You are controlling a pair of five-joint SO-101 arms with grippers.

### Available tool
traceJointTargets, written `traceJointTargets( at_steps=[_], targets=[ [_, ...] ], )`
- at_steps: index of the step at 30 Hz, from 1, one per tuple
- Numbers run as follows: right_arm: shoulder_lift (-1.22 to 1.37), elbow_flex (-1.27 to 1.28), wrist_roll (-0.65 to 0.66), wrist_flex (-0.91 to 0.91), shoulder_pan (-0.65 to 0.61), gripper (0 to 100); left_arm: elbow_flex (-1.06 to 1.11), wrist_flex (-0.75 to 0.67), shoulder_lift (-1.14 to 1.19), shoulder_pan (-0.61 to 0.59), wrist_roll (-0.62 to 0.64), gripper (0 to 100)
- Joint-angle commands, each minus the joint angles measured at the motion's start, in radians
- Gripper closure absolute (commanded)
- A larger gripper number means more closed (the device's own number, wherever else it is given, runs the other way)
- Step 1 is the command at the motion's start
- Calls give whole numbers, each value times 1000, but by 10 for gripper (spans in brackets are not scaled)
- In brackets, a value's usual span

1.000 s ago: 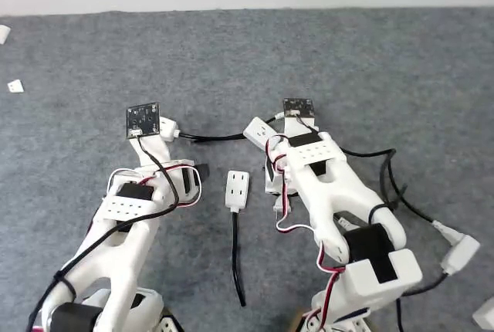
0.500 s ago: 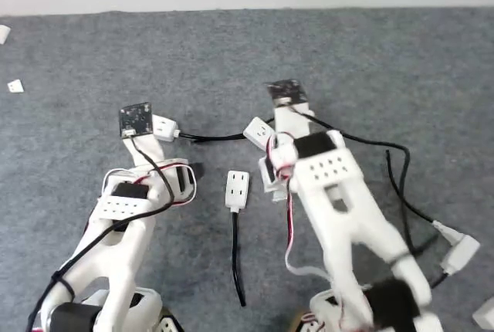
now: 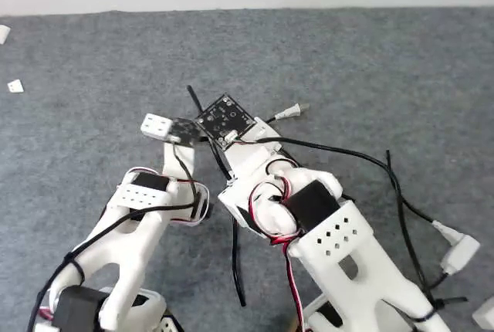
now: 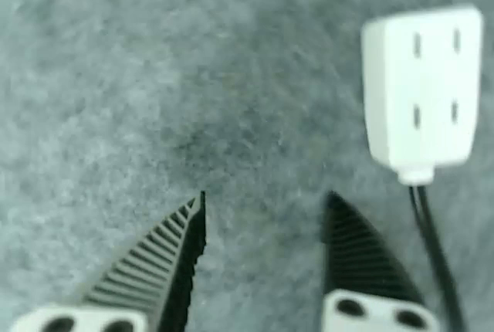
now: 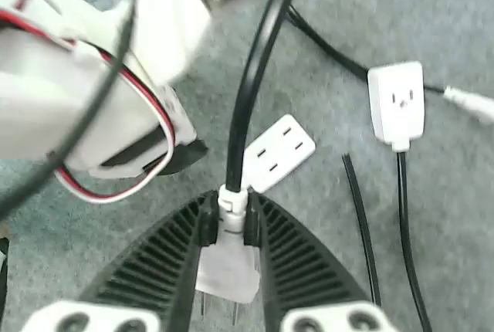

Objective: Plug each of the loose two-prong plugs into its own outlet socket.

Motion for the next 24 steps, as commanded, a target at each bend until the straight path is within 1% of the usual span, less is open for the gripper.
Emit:
traceJointTargets(
  at_steps=[1, 2, 4, 9, 10, 14, 15, 20, 22, 24],
  targets=[
    [-28, 9, 23, -61, -13, 991, -47, 28, -35, 12, -173, 968],
    [-28, 25, 21, -77, -13, 991, -47, 26, -40, 11, -180, 996],
    [-30, 49, 21, -105, -13, 991, -47, 28, -49, 9, -180, 983],
    [-22, 68, 28, -133, -15, 991, -42, 29, -58, 11, -189, 988],
    [-21, 68, 28, -133, -13, 991, -41, 29, -58, 11, -213, 988],
    [-21, 68, 28, -127, -13, 991, -39, 48, -61, 11, -394, 988],
    [-21, 68, 28, -125, -15, 991, -39, 49, -61, 11, -413, 988],
    [-21, 68, 26, -124, -15, 991, -27, 51, -61, 15, -417, 988],
    [-19, 68, 28, -124, -15, 991, -5, 49, -86, 44, -428, 988],
    [-19, 68, 28, -124, -15, 991, 44, 46, -141, 75, -471, 988]
  ],
)
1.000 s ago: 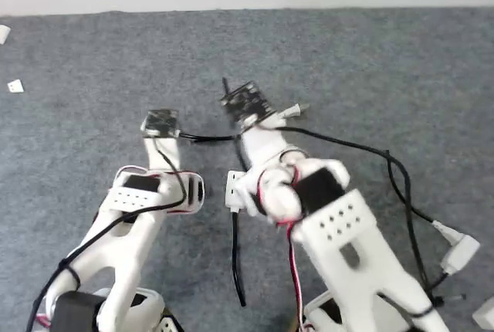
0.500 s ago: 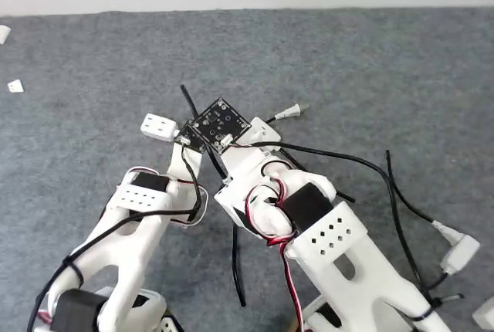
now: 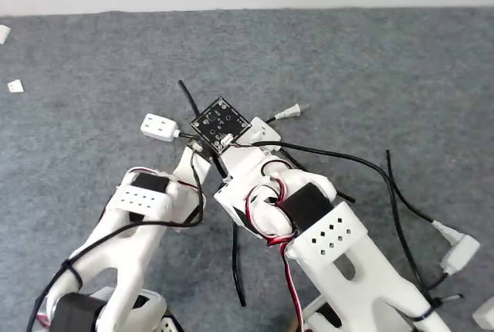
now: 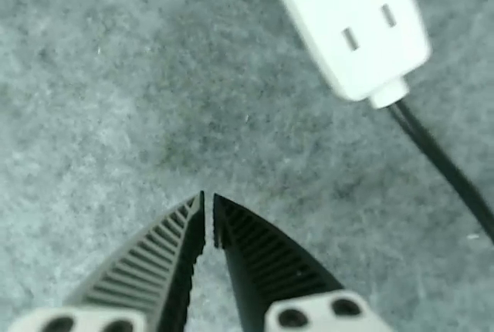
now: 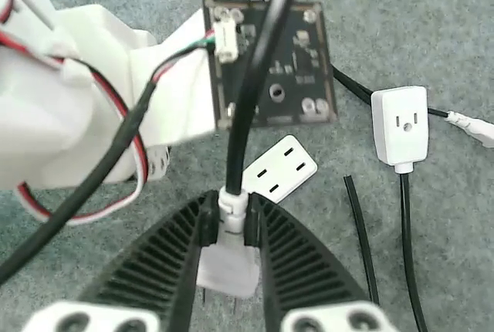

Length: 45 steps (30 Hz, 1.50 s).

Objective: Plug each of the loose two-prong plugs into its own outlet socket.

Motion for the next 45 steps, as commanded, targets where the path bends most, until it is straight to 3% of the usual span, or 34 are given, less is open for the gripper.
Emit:
traceJointTargets(
  at_steps=[1, 9, 15, 19, 24, 28, 31, 45],
  targets=[
    [-19, -9, 15, -15, -7, 991, 73, 2, -137, 72, -75, 988],
    [-22, -9, 11, -13, -7, 991, 275, -72, -483, 86, -58, 987],
    [-18, -9, -44, -19, 10, 991, 318, -196, -525, 66, 158, 987],
    [-16, -2, -118, -47, 67, 991, 331, -331, -531, -25, 336, 987],
    [-8, 192, -209, -297, 148, 991, 343, -470, -526, -81, 496, 987],
    [36, 299, -275, -492, 170, 991, 403, -612, -532, -80, 514, 987],
    [97, 302, -275, -556, 140, 991, 414, -640, -532, -81, 516, 987],
    [285, 189, -241, -588, 173, 991, 418, -643, -532, -86, 516, 987]
  ],
)
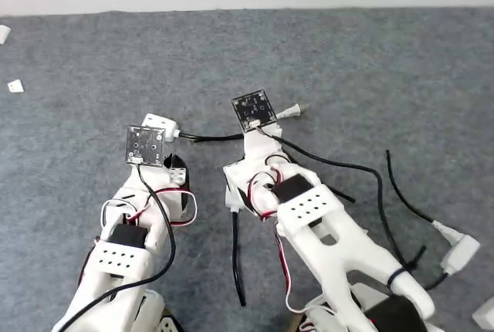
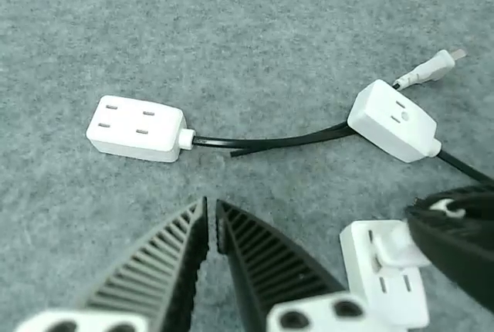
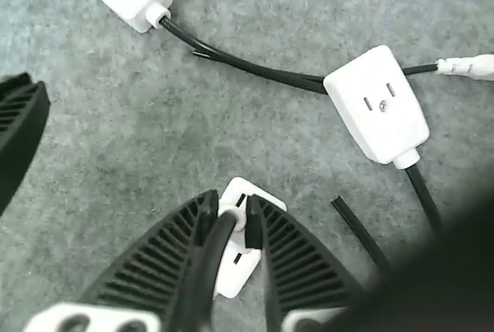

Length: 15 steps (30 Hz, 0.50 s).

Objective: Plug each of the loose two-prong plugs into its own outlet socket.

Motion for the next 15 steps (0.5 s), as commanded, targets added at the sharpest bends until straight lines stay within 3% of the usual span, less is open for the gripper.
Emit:
traceJointTargets(
  at_steps=[1, 15],
  targets=[
    [2, -69, 20, -15, 27, 991, -4, -29, -17, -9, 9, 987],
    [12, -89, 20, -42, 64, 991, -4, -29, -17, -9, 5, 987]
  ],
)
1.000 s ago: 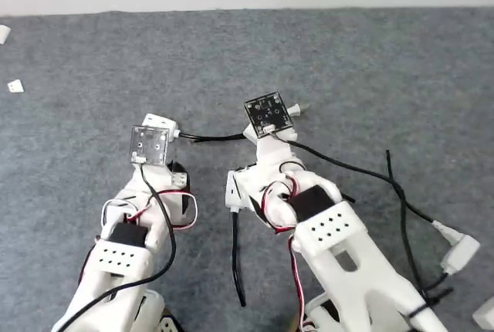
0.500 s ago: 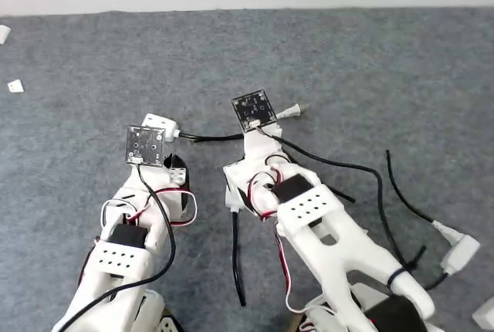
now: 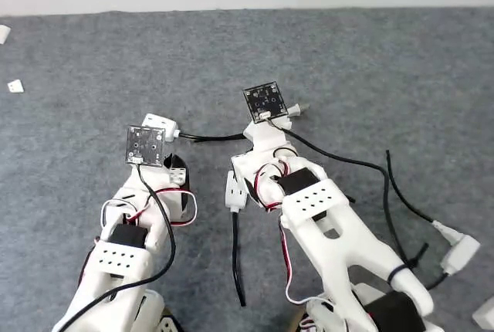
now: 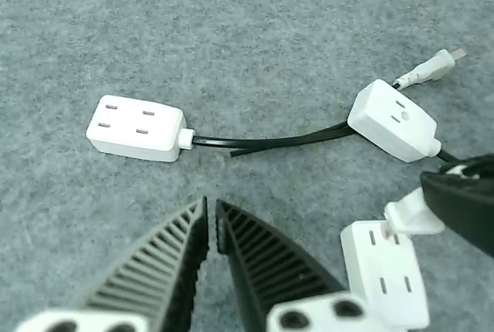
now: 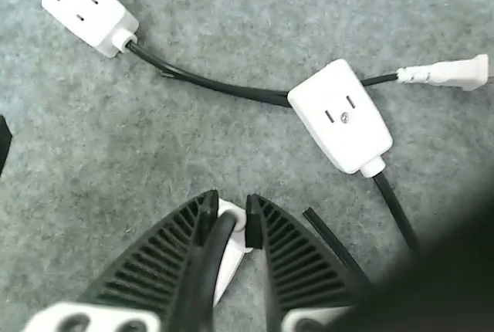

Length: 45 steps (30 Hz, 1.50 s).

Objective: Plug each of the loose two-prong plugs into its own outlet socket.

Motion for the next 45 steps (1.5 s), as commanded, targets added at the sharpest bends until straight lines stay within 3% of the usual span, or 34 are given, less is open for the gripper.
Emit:
traceJointTargets(
  at_steps=[1, 15, 38, 45],
  targets=[
    [-7, -66, 18, -21, 8, 991, -4, -29, -17, -11, 5, 987],
    [-4, -61, 12, -24, -59, 991, -2, -29, -18, -11, 3, 987],
    [38, -52, 20, -25, 2, 991, -2, -29, -18, -11, 3, 987],
    [38, 14, 23, -22, -67, 991, -2, -28, -18, -11, 3, 987]
  ],
)
